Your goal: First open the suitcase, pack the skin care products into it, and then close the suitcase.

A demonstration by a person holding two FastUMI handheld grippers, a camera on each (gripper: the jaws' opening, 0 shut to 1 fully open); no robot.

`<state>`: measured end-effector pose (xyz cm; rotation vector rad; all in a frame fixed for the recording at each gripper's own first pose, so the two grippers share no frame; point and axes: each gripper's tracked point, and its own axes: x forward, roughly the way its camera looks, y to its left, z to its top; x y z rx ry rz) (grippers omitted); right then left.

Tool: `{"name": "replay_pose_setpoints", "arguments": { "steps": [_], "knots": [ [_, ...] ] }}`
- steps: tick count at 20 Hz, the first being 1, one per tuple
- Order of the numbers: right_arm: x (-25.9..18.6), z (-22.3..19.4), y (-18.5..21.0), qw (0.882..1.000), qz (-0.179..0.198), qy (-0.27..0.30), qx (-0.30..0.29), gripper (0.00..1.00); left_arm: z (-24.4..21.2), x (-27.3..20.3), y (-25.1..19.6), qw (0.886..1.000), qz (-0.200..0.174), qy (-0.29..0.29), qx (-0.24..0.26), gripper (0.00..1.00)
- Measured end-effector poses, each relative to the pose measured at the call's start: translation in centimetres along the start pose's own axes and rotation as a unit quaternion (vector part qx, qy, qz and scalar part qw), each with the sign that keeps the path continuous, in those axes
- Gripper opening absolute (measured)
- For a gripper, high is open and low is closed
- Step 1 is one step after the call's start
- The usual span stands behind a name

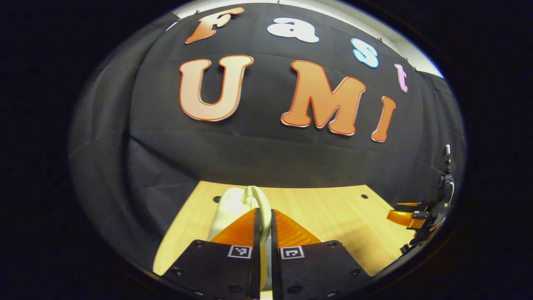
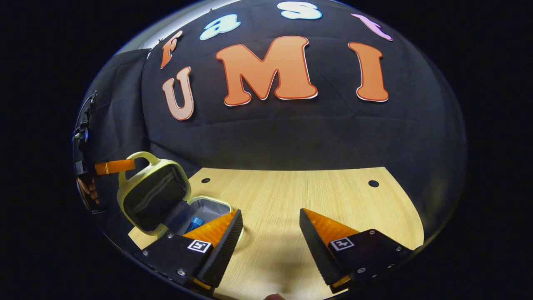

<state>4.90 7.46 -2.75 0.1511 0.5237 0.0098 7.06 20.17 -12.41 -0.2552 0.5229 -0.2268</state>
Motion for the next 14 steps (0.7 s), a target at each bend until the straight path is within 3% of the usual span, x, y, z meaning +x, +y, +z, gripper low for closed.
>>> {"name": "replay_pose_setpoints", "arguments": {
  "steps": [7, 14],
  "knots": [
    [-0.8, -1.0, -3.1, 1.0, -0.011, -0.002, 0.012, 0.88, -6.1, 3.7, -9.8, 0.996, -0.073, 0.055, 0.005, 0.11],
    [-1.0, -1.0, -4.3, 1.0, -0.017, -0.007, 0.009, 0.88, -11.6, 6.1, -13.4, 0.99, -0.095, 0.103, 0.014, 0.11]
  ]
}}
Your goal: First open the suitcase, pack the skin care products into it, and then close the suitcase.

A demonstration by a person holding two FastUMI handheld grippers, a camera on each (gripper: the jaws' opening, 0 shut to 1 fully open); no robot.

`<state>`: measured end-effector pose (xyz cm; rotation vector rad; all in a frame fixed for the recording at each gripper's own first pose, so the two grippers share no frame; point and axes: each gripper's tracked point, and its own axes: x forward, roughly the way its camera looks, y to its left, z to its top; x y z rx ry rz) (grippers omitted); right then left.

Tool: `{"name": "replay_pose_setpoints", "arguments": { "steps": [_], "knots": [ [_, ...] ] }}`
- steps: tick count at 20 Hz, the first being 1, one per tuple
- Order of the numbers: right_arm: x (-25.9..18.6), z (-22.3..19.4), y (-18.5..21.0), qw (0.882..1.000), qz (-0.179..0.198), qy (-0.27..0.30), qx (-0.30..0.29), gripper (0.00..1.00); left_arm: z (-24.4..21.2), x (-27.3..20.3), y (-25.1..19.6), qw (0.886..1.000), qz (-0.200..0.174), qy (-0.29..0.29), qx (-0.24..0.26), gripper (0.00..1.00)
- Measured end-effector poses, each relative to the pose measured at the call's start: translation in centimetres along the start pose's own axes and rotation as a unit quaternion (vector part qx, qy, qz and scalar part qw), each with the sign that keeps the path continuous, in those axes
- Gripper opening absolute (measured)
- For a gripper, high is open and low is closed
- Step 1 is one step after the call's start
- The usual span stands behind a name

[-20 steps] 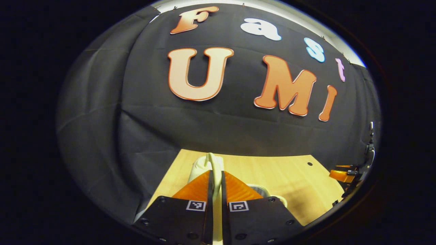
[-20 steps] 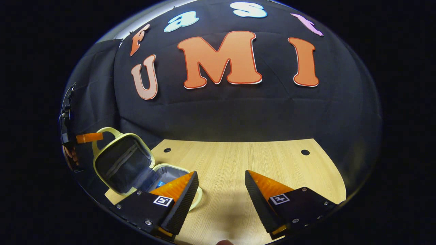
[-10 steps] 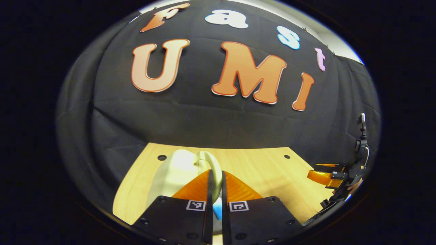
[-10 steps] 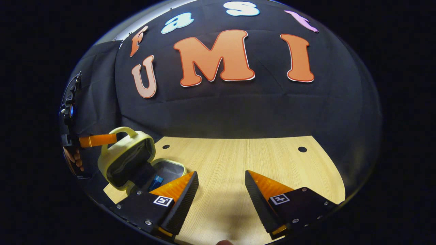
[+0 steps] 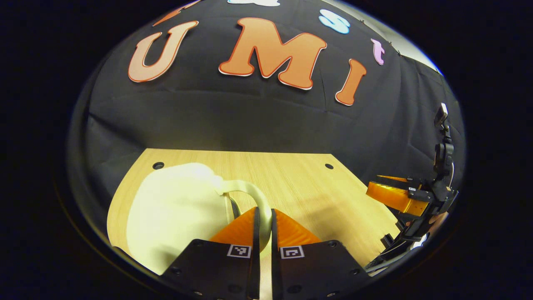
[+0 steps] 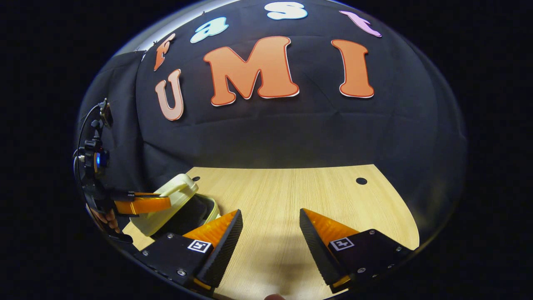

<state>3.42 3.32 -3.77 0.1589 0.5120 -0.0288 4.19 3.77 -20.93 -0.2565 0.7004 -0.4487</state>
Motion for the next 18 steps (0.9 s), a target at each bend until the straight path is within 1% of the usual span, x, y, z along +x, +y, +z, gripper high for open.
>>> {"name": "replay_pose_setpoints", "arguments": {
  "steps": [3, 4, 7, 9, 10, 11, 12, 13, 14, 15, 16, 17, 18],
  "knots": [
    [-0.2, -0.1, 0.2, 1.0, 0.003, -0.002, 0.0, 0.89, -1.2, 1.3, -0.4, 1.0, 0.007, 0.012, 0.001, 0.1],
    [-0.3, 0.0, 0.1, 1.0, -0.002, -0.005, -0.004, 0.88, -1.7, 1.7, -0.6, 1.0, 0.008, 0.02, 0.003, 0.11],
    [-0.9, 0.3, 0.0, 1.0, 0.0, -0.014, -0.009, 0.88, -3.9, 3.5, -1.6, 0.999, 0.022, 0.039, 0.022, 0.11],
    [-1.1, 0.5, -0.3, 1.0, -0.004, -0.019, -0.013, 0.88, -4.9, 4.1, -2.2, 0.998, 0.025, 0.052, 0.029, 0.13],
    [-1.3, 0.6, -0.3, 1.0, -0.005, -0.022, -0.014, 0.88, -5.0, 4.4, -2.6, 0.998, 0.02, 0.052, 0.029, 0.17],
    [-1.5, 0.8, -0.5, 1.0, -0.007, -0.026, -0.015, 0.88, -4.5, 4.2, -3.0, 0.998, 0.018, 0.044, 0.031, 0.17],
    [-1.7, 1.2, -0.5, 0.999, -0.008, -0.032, -0.017, 0.88, -4.2, 3.9, -3.6, 0.999, 0.013, 0.036, 0.035, 0.19],
    [-2.1, 1.6, -0.5, 0.999, -0.011, -0.039, -0.019, 0.88, -3.6, 3.4, -3.9, 0.999, 0.015, 0.025, 0.042, 0.25],
    [-2.5, 2.2, -0.4, 0.999, -0.013, -0.048, -0.021, 0.88, -3.1, 2.8, -4.2, 0.999, 0.018, 0.013, 0.044, 0.35],
    [-2.7, 2.8, -0.3, 0.998, -0.017, -0.057, -0.025, 0.88, -2.4, 2.1, -5.0, 0.999, 0.007, 0.005, 0.037, 0.37],
    [-3.0, 3.7, -0.2, 0.997, -0.017, -0.071, -0.028, 0.88, -1.6, 1.8, -5.7, 1.0, -0.003, -0.009, 0.024, 0.49],
    [-3.3, 4.4, 0.0, 0.996, -0.02, -0.083, -0.034, 0.88, -0.2, 1.7, -6.4, 1.0, -0.01, -0.024, 0.014, 0.65],
    [-3.4, 5.1, 0.2, 0.994, -0.022, -0.095, -0.04, 0.88, 1.0, 1.2, -6.6, 0.999, -0.007, -0.041, 0.01, 0.81]
  ]
}}
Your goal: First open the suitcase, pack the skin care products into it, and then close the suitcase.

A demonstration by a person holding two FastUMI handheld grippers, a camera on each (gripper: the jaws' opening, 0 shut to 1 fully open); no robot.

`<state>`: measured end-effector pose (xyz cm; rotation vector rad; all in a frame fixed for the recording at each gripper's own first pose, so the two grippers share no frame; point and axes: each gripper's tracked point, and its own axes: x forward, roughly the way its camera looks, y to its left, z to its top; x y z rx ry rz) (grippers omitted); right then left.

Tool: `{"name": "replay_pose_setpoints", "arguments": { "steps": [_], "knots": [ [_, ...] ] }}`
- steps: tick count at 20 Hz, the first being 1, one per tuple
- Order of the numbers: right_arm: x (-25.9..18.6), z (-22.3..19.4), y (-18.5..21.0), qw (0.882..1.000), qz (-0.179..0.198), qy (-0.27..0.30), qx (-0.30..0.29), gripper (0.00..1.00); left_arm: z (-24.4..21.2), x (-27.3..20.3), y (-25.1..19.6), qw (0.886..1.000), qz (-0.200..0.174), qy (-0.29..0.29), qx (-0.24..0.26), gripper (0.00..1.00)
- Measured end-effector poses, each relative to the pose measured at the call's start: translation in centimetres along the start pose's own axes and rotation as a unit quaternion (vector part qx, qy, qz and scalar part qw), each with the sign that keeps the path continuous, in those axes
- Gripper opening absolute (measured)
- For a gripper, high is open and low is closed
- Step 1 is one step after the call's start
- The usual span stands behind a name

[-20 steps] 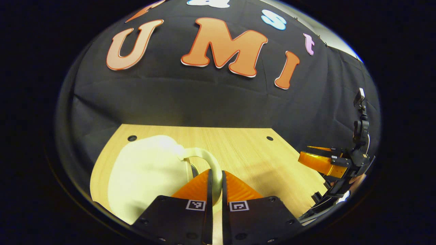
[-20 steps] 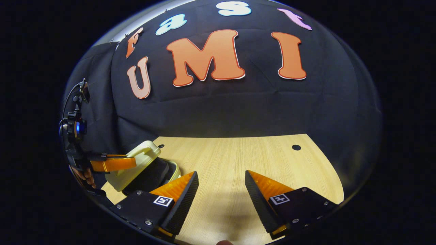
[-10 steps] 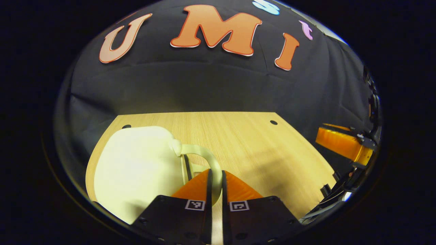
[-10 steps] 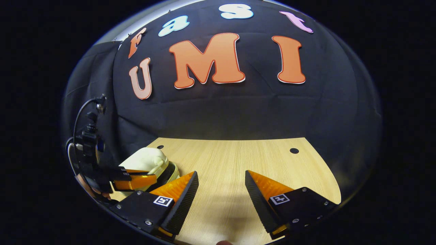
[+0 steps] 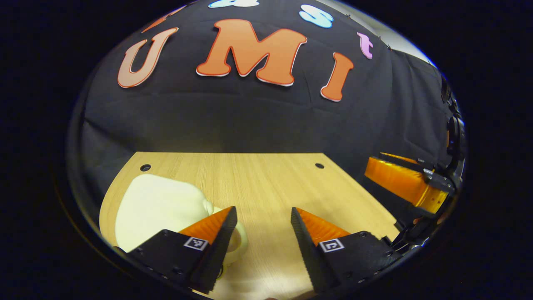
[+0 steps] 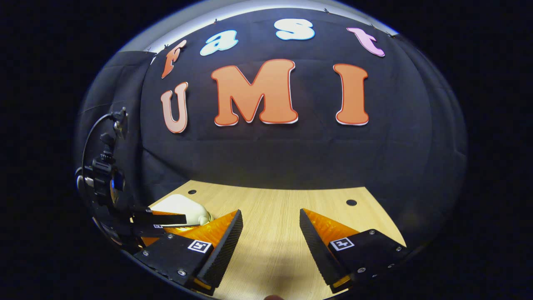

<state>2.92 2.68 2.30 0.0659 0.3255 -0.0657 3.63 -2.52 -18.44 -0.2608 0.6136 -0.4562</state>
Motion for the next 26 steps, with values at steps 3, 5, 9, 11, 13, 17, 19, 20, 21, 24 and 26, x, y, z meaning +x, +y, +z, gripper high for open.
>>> {"name": "replay_pose_setpoints", "arguments": {
  "steps": [3, 5, 9, 11, 13, 17, 19, 20, 21, 24, 26],
  "knots": [
    [-0.1, 2.0, 0.7, 0.999, -0.004, -0.033, -0.023, 0.88, 4.1, -2.5, 0.4, 0.997, 0.029, -0.064, 0.009, 0.9],
    [-0.2, 2.9, 1.3, 0.999, -0.001, -0.046, -0.03, 0.88, 6.8, -4.0, 0.2, 0.994, 0.035, -0.102, 0.009, 0.92],
    [-0.6, 5.5, 2.9, 0.996, 0.009, -0.083, -0.043, 0.88, 11.6, -6.7, 1.5, 0.979, 0.083, -0.183, 0.02, 0.96],
    [-0.8, 6.5, 3.4, 0.994, 0.012, -0.099, -0.049, 0.88, 13.1, -7.8, 1.9, 0.971, 0.104, -0.214, 0.03, 0.96],
    [-1.1, 6.9, 3.9, 0.993, 0.016, -0.108, -0.049, 0.88, 13.5, -9.0, 1.6, 0.965, 0.114, -0.235, 0.039, 0.96],
    [-1.3, 6.4, 4.7, 0.994, 0.028, -0.102, -0.041, 0.88, 13.9, -10.0, 1.2, 0.96, 0.122, -0.25, 0.043, 0.96],
    [-1.3, 6.1, 5.1, 0.994, 0.033, -0.099, -0.039, 0.88, 13.2, -10.1, 1.5, 0.961, 0.124, -0.245, 0.044, 0.97],
    [-1.4, 6.1, 5.3, 0.994, 0.035, -0.098, -0.036, 0.88, 12.7, -9.9, 1.4, 0.963, 0.119, -0.237, 0.044, 0.97],
    [-1.6, 6.4, 5.6, 0.994, 0.038, -0.101, -0.031, 0.88, 12.1, -9.9, 1.2, 0.966, 0.114, -0.228, 0.043, 0.97],
    [-2.1, 6.7, 5.3, 0.993, 0.034, -0.108, -0.022, 0.88, 11.7, -9.7, 1.9, 0.967, 0.115, -0.223, 0.044, 0.97],
    [-2.1, 6.9, 5.0, 0.993, 0.03, -0.111, -0.023, 0.88, 11.9, -10.0, 2.0, 0.965, 0.118, -0.229, 0.045, 0.97]
  ]
}}
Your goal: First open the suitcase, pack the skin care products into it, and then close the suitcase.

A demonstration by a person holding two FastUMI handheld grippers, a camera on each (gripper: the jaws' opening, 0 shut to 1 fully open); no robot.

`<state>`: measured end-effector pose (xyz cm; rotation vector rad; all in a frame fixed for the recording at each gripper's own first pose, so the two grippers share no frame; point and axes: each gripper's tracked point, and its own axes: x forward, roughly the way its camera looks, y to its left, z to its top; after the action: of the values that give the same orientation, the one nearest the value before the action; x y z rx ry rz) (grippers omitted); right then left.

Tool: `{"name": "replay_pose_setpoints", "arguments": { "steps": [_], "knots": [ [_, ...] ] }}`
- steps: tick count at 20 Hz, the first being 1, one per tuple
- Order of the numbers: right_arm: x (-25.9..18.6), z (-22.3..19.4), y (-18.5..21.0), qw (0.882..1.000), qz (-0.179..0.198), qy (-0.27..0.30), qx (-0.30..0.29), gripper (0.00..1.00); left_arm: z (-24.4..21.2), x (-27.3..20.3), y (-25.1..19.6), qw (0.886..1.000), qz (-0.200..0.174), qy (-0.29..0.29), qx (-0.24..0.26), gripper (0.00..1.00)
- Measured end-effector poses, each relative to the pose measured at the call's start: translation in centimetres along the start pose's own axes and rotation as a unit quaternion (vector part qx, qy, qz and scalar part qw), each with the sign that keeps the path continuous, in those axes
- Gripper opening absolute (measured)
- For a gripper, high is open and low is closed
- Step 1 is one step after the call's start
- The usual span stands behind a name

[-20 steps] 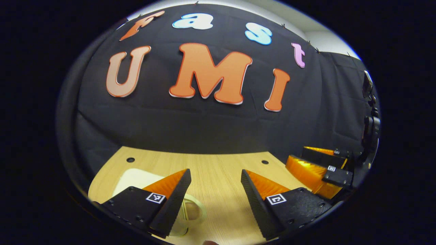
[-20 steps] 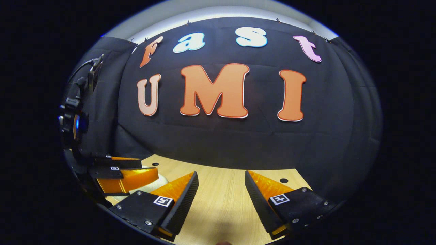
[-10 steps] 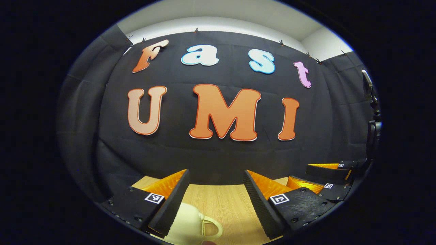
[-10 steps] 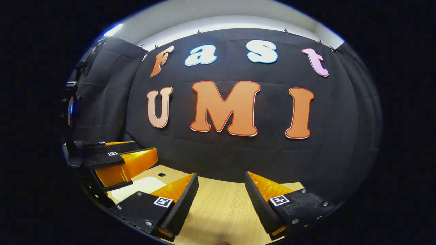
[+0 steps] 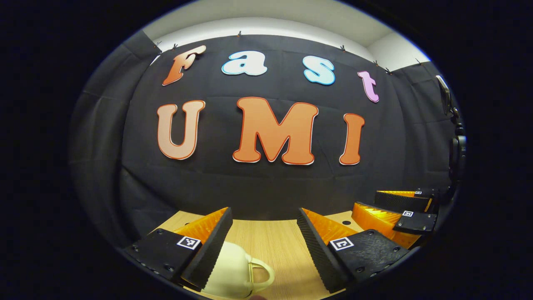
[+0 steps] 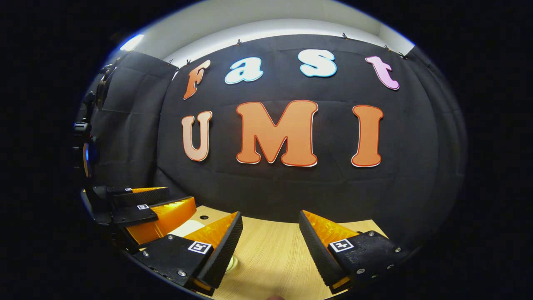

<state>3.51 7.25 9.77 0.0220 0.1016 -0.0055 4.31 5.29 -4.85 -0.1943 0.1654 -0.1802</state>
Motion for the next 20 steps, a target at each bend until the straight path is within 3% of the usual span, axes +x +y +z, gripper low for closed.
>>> {"name": "replay_pose_setpoints", "arguments": {
  "steps": [14, 20],
  "knots": [
    [-0.4, -0.5, -0.3, 1.0, -0.005, -0.005, -0.004, 0.88, 1.1, -1.1, 0.8, 0.998, 0.03, -0.041, 0.034, 0.97],
    [-0.6, -0.6, -0.1, 1.0, 0.0, -0.011, -0.014, 0.88, 0.2, -1.3, 0.4, 0.998, 0.028, -0.031, 0.037, 0.96]
  ]
}}
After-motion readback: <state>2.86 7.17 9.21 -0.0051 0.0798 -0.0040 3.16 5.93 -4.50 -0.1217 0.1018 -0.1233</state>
